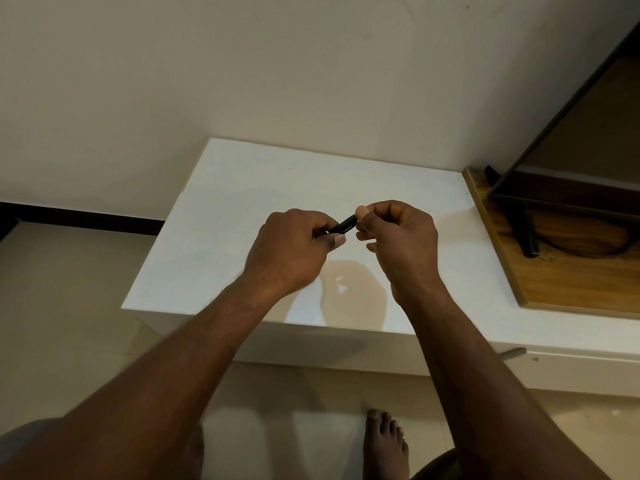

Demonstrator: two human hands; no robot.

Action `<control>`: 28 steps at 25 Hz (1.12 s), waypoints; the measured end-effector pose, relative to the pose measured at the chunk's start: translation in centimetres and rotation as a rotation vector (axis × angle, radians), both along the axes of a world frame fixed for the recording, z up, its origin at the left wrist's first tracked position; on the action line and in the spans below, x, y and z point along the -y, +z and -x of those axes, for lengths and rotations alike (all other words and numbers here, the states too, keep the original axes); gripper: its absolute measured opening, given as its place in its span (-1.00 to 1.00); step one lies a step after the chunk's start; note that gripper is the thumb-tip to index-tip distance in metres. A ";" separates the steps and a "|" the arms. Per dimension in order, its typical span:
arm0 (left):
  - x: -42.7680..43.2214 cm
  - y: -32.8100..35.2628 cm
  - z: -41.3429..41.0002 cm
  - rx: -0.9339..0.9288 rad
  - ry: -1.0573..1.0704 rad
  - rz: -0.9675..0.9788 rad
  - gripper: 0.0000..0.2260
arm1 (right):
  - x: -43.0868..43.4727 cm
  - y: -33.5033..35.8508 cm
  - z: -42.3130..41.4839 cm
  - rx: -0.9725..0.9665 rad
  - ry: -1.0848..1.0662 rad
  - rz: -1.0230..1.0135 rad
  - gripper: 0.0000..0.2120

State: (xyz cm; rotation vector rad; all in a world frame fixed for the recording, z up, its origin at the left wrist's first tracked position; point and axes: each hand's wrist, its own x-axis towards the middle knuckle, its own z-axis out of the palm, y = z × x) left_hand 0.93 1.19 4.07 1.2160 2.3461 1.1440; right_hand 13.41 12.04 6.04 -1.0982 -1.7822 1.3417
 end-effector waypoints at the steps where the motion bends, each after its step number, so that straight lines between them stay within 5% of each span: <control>1: 0.0 0.1 0.0 0.002 -0.002 0.001 -0.83 | 0.0 0.0 0.0 -0.001 -0.002 -0.001 -0.88; 10: 0.0 0.3 0.2 0.025 -0.022 0.011 -0.87 | 0.1 0.2 0.0 -0.009 0.005 -0.004 -0.89; 16: 0.9 -0.4 1.4 0.051 0.012 0.094 -0.88 | -3.8 2.3 -2.4 -0.166 -0.203 0.089 -0.86; 28: 0.5 -0.8 1.1 0.059 0.033 0.063 -0.89 | -5.1 -2.2 -2.8 0.612 0.097 -0.355 -0.86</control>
